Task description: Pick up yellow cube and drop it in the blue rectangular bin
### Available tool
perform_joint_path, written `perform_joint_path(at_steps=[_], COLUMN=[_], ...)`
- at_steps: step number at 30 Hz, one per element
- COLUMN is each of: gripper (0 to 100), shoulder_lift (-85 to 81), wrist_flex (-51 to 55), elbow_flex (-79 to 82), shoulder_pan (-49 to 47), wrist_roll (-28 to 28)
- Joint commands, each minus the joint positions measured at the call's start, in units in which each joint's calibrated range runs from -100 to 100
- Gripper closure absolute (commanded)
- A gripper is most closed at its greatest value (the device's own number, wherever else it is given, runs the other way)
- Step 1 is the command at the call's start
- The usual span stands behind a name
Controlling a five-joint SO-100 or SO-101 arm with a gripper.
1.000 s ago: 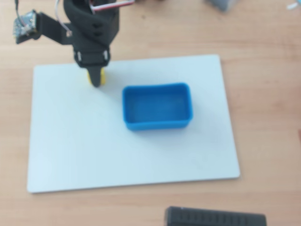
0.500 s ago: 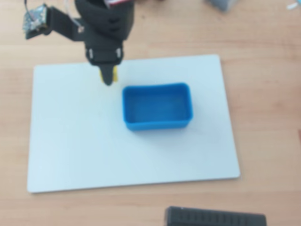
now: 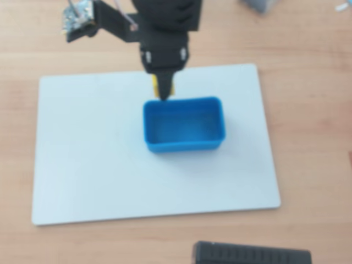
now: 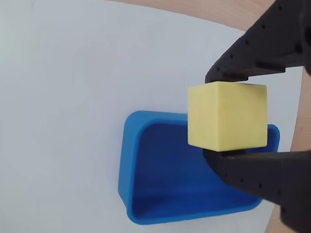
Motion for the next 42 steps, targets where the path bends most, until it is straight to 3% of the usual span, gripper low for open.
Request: perform_joint_path(at_steps=[1, 22, 28, 37, 42], gripper=[94, 93, 85, 83, 84], shoulder_lift=[-5.61, 4.33, 3.68, -0.59, -12.67], wrist_flex=[0.0, -17.18, -17.01, -14.95, -11.64], elbow_flex=[-11.72, -4.36, -3.72, -3.63, -0.63], shoulder_pan=[-4.18, -5.98, -5.12, -4.78, -3.41], wrist_roll=[-2.3, -2.1, -2.2, -2.39, -2.44])
